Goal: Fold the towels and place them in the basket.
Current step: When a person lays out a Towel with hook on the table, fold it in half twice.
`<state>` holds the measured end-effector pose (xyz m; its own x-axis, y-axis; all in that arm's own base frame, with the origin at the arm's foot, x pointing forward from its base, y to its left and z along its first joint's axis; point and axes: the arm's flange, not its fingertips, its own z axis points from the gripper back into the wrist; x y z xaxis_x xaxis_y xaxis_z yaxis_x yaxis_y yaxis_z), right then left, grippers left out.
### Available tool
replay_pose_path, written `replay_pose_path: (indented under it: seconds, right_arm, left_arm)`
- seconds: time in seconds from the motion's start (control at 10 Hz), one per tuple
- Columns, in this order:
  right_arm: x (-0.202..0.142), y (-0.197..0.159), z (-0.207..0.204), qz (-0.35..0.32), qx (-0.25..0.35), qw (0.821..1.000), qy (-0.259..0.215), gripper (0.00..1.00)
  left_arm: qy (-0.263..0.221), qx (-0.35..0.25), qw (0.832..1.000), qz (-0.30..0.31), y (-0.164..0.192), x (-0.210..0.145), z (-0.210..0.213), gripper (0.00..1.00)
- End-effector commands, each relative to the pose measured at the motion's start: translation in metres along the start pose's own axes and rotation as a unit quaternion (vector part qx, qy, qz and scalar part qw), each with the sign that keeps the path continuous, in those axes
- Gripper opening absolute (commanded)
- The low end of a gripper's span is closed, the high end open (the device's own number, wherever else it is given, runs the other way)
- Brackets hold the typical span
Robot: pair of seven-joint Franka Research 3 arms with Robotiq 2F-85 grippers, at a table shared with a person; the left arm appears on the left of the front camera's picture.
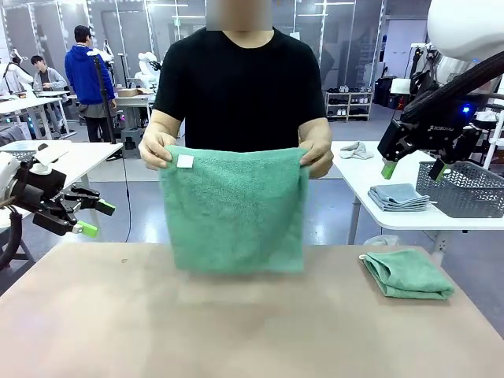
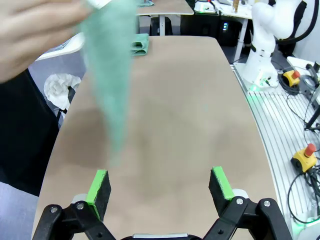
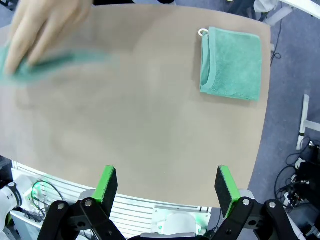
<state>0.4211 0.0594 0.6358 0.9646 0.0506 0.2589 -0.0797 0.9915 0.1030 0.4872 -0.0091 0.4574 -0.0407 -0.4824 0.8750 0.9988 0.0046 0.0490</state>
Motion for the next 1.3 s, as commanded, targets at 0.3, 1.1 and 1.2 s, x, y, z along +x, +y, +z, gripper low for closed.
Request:
replay_pose_path:
  seconds: [0.3, 1.1, 1.2]
  right_arm:
    - [-0.0005, 0.0005, 0.0011, -0.001, 0.003, 1.000, 0.003, 0.98]
    - [-0.0005, 0.0005, 0.0011, -0.001, 0.003, 1.000, 0.003, 0.98]
    - [-0.0005, 0.0005, 0.0011, -0.001, 0.003, 1.000, 0.003, 0.98]
  left_arm:
    - [0.001, 0.004, 1.000, -0.002, -0.0013, 0.0013, 0.0003, 1.00]
    - [0.001, 0.004, 1.000, -0.002, -0.0013, 0.0013, 0.0003, 1.00]
    - [0.001, 0.004, 1.000, -0.002, -0.0013, 0.0013, 0.0003, 1.00]
